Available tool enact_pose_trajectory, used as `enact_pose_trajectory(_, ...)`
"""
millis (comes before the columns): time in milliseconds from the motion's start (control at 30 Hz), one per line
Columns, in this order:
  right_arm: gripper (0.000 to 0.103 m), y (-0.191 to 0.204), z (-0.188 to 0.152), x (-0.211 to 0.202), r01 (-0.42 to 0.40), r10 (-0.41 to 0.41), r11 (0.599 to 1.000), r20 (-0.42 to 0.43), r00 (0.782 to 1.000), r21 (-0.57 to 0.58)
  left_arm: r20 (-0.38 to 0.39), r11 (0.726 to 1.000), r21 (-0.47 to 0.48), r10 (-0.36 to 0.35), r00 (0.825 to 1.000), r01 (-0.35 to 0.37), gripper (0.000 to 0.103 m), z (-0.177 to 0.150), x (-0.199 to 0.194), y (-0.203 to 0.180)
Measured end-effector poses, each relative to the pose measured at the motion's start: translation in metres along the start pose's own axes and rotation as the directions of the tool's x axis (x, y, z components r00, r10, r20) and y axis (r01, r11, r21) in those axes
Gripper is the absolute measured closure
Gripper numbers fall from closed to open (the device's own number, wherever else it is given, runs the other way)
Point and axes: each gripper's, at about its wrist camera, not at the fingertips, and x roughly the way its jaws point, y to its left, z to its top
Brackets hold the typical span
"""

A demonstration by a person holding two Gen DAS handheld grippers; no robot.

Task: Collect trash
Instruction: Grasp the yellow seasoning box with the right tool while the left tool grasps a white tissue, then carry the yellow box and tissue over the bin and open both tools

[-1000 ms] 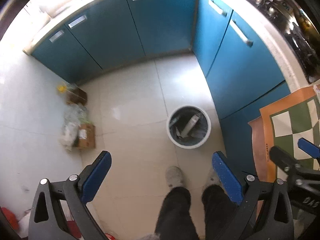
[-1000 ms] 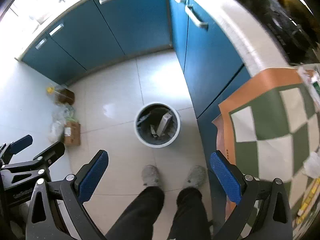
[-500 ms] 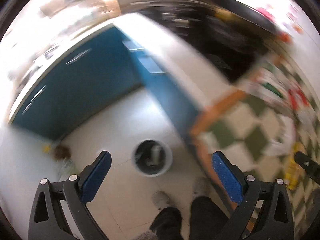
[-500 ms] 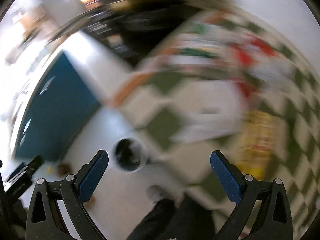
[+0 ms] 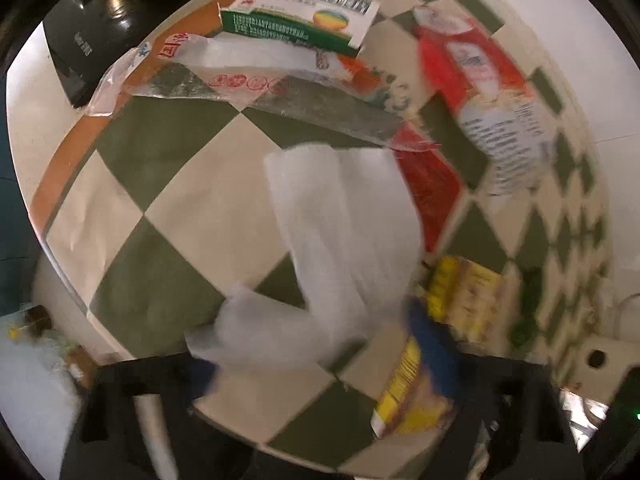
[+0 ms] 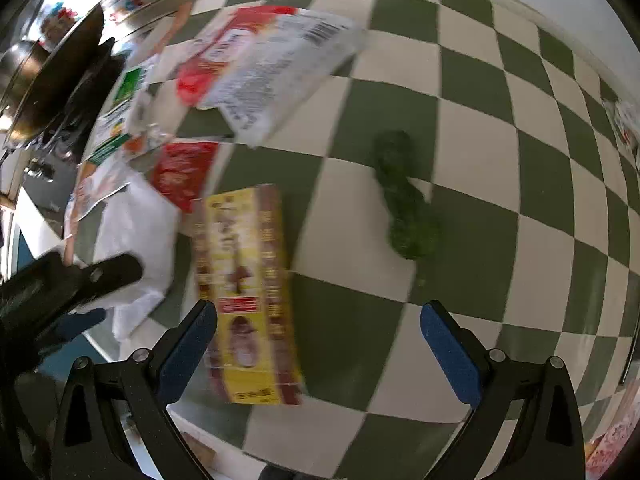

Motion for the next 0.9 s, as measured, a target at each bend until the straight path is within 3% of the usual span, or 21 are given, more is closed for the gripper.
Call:
enact_pose_trajectory(33,0.0,-0.004,0.001,0.002,0.0,0.0,1.0,-0.003,1.0,0.006,0.022,1.0,0.008,0.003,1.0,-0.003,0.063,0.001,-0.003,-0.001)
enact_pose_trajectory(67,0.0,-0.006,0.0,0.003,-0.003,0.003,1.0,-0.007,1.0,0.01,0.03,0.999,0.027,0.023,0.999,-0.024,0.098,0.002,-0.005,-0.002)
enact_pose_trajectory(133,0.001,-0.006,-0.002,0.005,-0.015,0.015,1.0,-0.015,1.0,0.011,0.036,0.999,0.034,0.041,0.998,-0.042,0.099,0.004,-0.006,0.008)
enact_pose_trajectory(300,0.001,0.02,0.0,0.012,-0.072,0.071,0.996,-0.023,0.997,-0.055,0.104,0.977,0.061,0.196,0.975,-0.203,0.1,0.0,-0.02,0.042)
enact_pose_trajectory(400,0.001,0.045,0.0,0.016,-0.086,0.082,0.989,-0.041,0.996,-0.119,0.117,0.97,0.045,0.231,0.966,-0.238,0.1,-0.004,-0.028,0.064)
enact_pose_trajectory(467,0.003,0.064,-0.004,0.023,-0.06,0.051,0.981,-0.053,0.997,-0.187,0.126,0.97,0.034,0.235,0.964,-0.241,0.1,-0.007,-0.033,0.075)
enact_pose_trajectory(500,0.013,0.074,-0.007,0.029,-0.045,0.032,0.977,-0.062,0.998,-0.21,0.128,0.971,0.027,0.231,0.964,-0.236,0.1,-0.01,-0.036,0.083)
enact_pose_trajectory(567,0.02,0.089,-0.01,0.031,0.012,-0.022,0.963,-0.034,0.999,-0.269,0.14,0.974,0.01,0.221,0.965,-0.225,0.1,-0.019,-0.041,0.093)
enact_pose_trajectory(633,0.038,0.099,-0.013,0.028,0.044,-0.045,0.949,0.005,0.999,-0.312,0.162,0.976,-0.006,0.216,0.963,-0.218,0.1,-0.027,-0.051,0.111)
enact_pose_trajectory(733,0.039,0.111,-0.019,0.026,0.012,-0.013,0.938,-0.003,1.0,-0.347,0.19,0.978,-0.037,0.211,0.959,-0.207,0.1,-0.037,-0.064,0.133)
enact_pose_trajectory(900,0.039,0.16,-0.04,0.012,-0.013,0.028,0.885,0.026,0.999,-0.466,0.209,0.978,-0.118,0.196,0.958,-0.175,0.1,-0.059,-0.077,0.189)
